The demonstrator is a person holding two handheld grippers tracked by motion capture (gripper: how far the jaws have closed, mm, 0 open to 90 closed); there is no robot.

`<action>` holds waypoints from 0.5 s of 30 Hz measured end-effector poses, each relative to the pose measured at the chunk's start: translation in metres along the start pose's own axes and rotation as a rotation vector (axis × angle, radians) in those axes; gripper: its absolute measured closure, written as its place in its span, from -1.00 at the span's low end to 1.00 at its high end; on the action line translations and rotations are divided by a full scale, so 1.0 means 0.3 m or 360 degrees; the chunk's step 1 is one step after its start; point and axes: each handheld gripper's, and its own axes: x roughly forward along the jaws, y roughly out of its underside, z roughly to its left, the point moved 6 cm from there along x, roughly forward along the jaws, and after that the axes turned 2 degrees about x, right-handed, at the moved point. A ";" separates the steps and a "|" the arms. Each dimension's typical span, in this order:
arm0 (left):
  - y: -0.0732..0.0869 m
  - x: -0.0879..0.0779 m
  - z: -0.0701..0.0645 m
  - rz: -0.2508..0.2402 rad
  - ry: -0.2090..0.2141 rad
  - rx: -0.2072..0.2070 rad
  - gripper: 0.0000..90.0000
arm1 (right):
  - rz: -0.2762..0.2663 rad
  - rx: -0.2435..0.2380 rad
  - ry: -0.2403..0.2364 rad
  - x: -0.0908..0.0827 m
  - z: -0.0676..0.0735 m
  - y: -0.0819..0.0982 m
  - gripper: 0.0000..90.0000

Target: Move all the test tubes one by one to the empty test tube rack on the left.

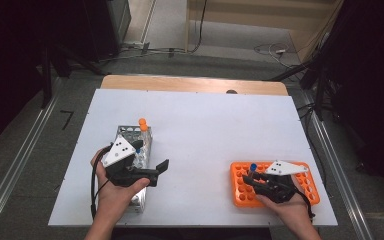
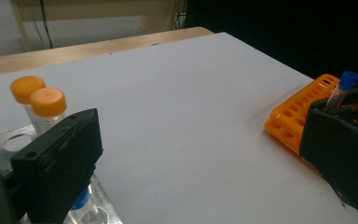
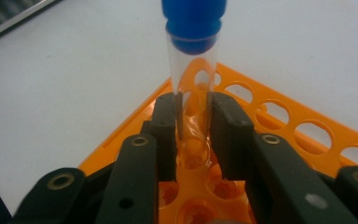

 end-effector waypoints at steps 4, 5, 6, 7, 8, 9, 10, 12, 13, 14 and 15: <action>0.000 0.013 -0.025 0.0007 0.0033 0.0010 -1.00 | 0.0001 0.0001 0.0011 0.004 0.001 0.000 0.64; 0.001 0.017 -0.030 0.0009 0.0040 0.0013 -1.00 | 0.0001 0.0005 0.0007 0.005 0.000 0.000 0.64; 0.002 0.020 -0.035 0.0012 0.0046 0.0017 -1.00 | 0.0000 0.0005 0.0011 0.004 0.001 0.000 0.65; 0.003 0.023 -0.039 0.0019 0.0049 0.0024 -1.00 | -0.0002 -0.0003 0.0013 0.004 0.001 0.000 0.65; 0.004 0.027 -0.044 0.0020 0.0054 0.0020 -1.00 | -0.0009 -0.0008 0.0020 0.001 0.002 -0.002 0.65; 0.005 0.030 -0.048 0.0022 0.0064 0.0026 -1.00 | -0.0021 -0.0003 0.0022 -0.003 0.003 -0.005 0.65; 0.006 0.034 -0.054 0.0023 0.0070 0.0025 -1.00 | -0.0040 -0.0011 0.0017 -0.006 0.003 -0.008 0.65; 0.007 0.039 -0.063 0.0029 0.0080 0.0031 -1.00 | -0.0072 -0.0003 0.0016 -0.019 0.004 -0.017 0.65; 0.008 0.042 -0.068 0.0031 0.0090 0.0036 -1.00 | -0.0090 0.0000 0.0019 -0.027 0.004 -0.021 0.65; 0.007 0.044 -0.073 0.0031 0.0097 0.0037 -1.00 | -0.0110 0.0003 0.0022 -0.034 0.004 -0.026 0.65; 0.007 0.047 -0.078 0.0029 0.0106 0.0041 -1.00 | -0.0130 0.0006 0.0019 -0.042 0.005 -0.031 0.65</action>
